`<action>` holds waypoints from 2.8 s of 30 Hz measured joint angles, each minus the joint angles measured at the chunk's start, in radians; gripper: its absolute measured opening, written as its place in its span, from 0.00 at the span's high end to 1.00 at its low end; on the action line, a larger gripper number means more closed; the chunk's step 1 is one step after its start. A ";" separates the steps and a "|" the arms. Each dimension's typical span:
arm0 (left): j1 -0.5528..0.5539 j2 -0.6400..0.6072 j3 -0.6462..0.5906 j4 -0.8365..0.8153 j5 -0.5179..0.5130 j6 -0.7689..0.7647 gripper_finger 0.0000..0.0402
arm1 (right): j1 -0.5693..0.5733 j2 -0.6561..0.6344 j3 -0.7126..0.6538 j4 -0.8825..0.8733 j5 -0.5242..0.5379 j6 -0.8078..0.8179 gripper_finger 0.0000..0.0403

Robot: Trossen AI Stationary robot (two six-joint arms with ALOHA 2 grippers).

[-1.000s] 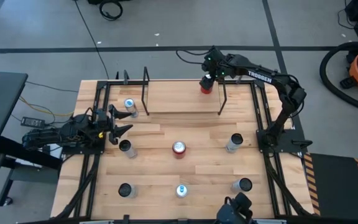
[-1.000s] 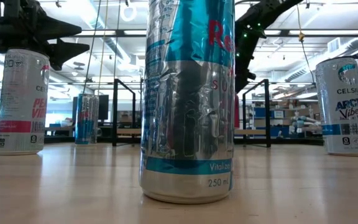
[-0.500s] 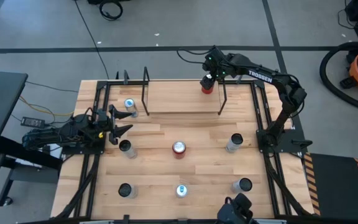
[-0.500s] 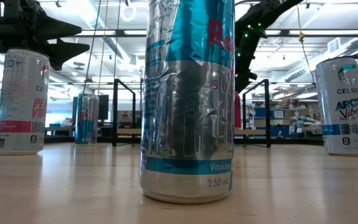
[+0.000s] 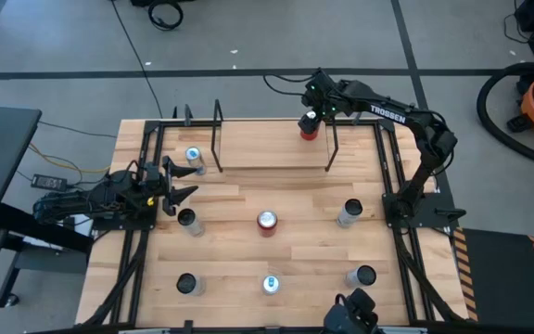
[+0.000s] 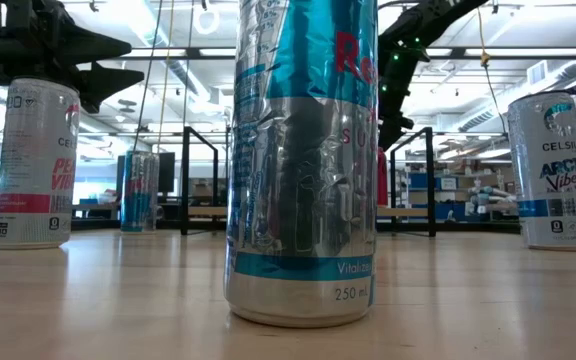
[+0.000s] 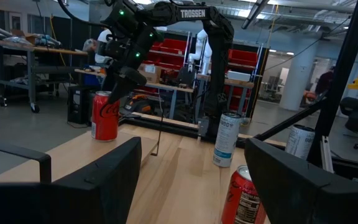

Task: Place canned beverage on shelf
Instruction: Put the top red soda can on the shelf, then put the top blue soda can on the shelf

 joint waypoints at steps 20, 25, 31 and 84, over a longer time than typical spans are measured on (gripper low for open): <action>0.000 0.000 0.000 -0.002 0.000 0.029 0.28 | 0.001 -0.006 0.118 0.018 -0.051 0.076 0.11; 0.000 0.000 0.000 -0.006 0.000 0.062 0.28 | 0.017 -0.006 0.129 0.015 -0.212 0.115 0.11; 0.000 0.000 0.000 -0.006 0.000 0.055 0.28 | 0.054 -0.007 0.129 0.030 -0.329 0.105 0.11; 0.637 0.856 0.789 -0.877 0.162 0.079 0.28 | 0.163 -0.278 0.088 -0.067 -0.156 0.018 0.10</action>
